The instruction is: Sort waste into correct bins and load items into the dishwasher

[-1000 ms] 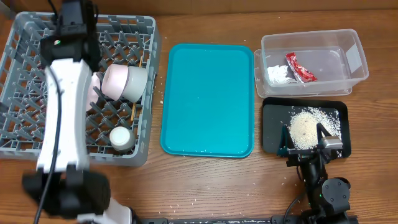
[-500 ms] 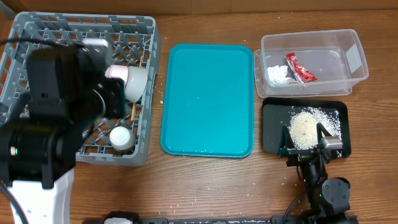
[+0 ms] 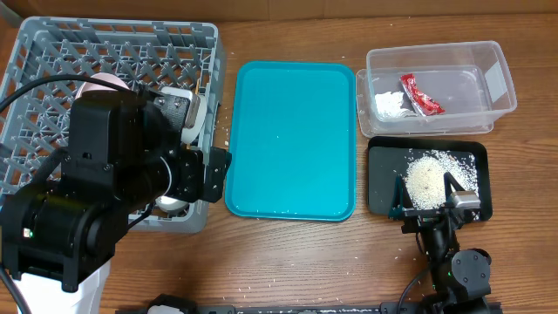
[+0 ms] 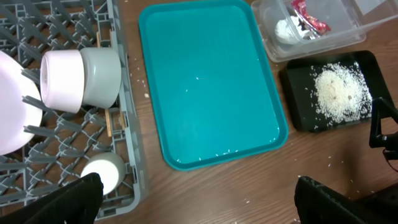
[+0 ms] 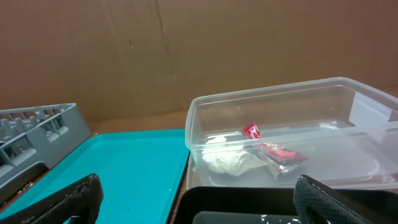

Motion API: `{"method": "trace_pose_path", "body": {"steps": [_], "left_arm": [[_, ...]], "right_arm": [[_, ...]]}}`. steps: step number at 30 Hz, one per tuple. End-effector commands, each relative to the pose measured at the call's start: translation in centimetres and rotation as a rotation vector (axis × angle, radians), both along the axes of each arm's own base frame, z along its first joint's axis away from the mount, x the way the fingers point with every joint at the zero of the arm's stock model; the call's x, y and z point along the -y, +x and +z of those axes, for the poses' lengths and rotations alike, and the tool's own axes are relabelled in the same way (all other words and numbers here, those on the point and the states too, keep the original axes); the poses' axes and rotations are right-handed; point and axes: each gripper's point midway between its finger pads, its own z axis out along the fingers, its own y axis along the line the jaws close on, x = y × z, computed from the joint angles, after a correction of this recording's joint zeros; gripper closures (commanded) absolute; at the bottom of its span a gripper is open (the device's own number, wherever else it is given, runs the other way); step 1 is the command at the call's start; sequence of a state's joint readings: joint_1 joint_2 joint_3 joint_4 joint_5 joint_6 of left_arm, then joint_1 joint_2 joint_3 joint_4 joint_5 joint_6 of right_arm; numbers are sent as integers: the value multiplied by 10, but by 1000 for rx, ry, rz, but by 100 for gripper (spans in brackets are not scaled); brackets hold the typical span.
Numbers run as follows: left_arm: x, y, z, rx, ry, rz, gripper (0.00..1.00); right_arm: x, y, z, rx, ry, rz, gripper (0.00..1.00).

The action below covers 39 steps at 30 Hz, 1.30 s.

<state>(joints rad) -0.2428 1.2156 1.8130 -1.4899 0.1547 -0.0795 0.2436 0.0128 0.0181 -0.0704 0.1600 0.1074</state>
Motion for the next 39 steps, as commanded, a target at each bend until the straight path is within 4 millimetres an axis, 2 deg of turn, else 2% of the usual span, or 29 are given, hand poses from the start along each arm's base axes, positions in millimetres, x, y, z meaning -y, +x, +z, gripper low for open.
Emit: {"method": "trace_pose_path", "body": {"steps": [1, 22, 26, 29, 31, 33, 35, 39], "left_arm": [[4, -3, 3, 3, -23, -10, 0], [5, -1, 1, -3, -21, -10, 0], [0, -18, 0, -19, -10, -12, 0], [-26, -8, 15, 143, 112, 47, 0], [-25, 5, 33, 323, 141, 9, 0], [-21, 11, 43, 467, 152, -42, 0], [-18, 12, 43, 571, 155, -78, 0], [-21, 5, 27, 728, 125, -56, 0]], "right_arm": [[-1, 0, -2, 5, -3, 6, 0], [-1, 0, -2, 4, -2, 6, 0], [-1, 0, -2, 4, -3, 6, 0], [-1, 0, -2, 5, -3, 6, 0], [-1, 0, -2, 5, -3, 6, 0], [-1, 0, -2, 5, -3, 6, 0], [-1, 0, -2, 5, -3, 6, 0], [-1, 0, -2, 4, -3, 6, 0]]}}
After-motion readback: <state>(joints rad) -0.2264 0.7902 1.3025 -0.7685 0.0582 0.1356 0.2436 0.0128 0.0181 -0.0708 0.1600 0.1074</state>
